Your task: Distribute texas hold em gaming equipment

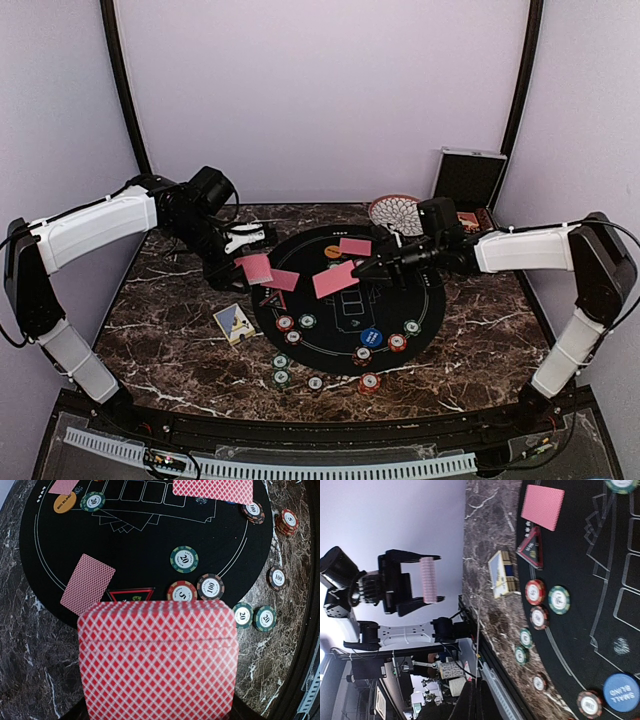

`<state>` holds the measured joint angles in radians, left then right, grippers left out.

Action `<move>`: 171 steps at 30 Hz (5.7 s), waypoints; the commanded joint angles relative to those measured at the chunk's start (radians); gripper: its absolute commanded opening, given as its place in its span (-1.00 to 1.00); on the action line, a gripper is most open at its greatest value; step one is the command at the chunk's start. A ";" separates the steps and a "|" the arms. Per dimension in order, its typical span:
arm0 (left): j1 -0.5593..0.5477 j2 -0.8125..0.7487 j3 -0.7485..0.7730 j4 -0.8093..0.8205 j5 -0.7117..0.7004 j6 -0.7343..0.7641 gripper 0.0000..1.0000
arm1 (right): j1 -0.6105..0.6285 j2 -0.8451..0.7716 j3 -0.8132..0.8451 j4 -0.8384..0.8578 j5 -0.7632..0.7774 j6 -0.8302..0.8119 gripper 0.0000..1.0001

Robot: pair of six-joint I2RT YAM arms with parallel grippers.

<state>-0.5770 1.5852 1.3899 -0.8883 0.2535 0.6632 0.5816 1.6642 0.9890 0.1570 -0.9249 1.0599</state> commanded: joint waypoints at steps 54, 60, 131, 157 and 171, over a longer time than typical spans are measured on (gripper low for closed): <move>-0.003 -0.041 0.014 -0.037 0.037 0.003 -1.00 | 0.082 0.180 0.286 -0.430 0.334 -0.402 0.05; -0.002 -0.032 0.015 -0.030 0.068 -0.018 -1.00 | 0.152 0.170 0.331 -0.183 0.243 -0.246 0.52; -0.005 -0.044 0.019 -0.008 0.064 -0.016 -1.00 | 0.254 0.373 0.504 0.073 0.115 0.053 -0.16; -0.005 -0.054 -0.007 0.004 0.025 -0.011 -1.00 | 0.252 0.311 0.454 0.090 0.086 0.087 -0.99; -0.004 -0.065 -0.027 0.006 -0.017 -0.004 -1.00 | 0.169 0.245 0.384 0.068 0.087 0.065 -1.00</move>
<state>-0.5789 1.5719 1.3766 -0.8860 0.2459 0.6445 0.7883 1.9743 1.3994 0.2153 -0.8375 1.1500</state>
